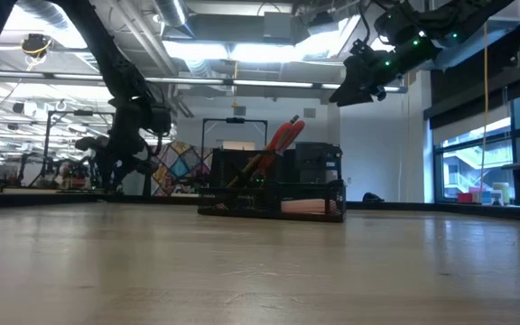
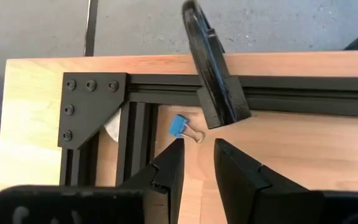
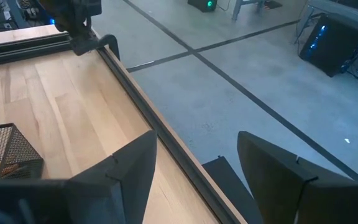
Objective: Pick and place office supplies into organizer
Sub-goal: Put the blue binder clip into the desk organizer
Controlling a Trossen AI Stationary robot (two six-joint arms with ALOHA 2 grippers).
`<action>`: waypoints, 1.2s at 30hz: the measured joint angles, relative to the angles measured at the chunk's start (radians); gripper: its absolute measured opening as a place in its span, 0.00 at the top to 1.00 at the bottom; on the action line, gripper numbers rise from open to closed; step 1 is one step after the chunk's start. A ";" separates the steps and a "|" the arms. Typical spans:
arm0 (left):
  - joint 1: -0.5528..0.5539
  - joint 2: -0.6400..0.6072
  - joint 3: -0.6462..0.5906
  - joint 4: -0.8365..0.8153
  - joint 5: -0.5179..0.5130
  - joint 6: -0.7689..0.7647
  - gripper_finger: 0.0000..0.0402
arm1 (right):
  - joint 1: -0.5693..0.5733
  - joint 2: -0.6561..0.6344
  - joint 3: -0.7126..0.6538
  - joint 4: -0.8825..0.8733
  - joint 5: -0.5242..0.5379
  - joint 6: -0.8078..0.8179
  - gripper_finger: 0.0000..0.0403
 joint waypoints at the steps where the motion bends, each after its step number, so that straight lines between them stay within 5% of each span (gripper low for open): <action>1: 0.000 0.000 0.000 0.000 0.002 0.004 0.80 | 0.000 0.000 0.000 0.000 0.000 0.001 0.43; 22: 0.076 0.014 0.021 -0.022 0.073 0.004 0.82 | 0.000 0.000 0.000 -0.001 0.000 0.001 0.43; 36: 0.114 0.147 0.040 0.000 0.060 -0.033 0.83 | 0.000 0.000 0.000 0.003 0.000 -0.001 0.43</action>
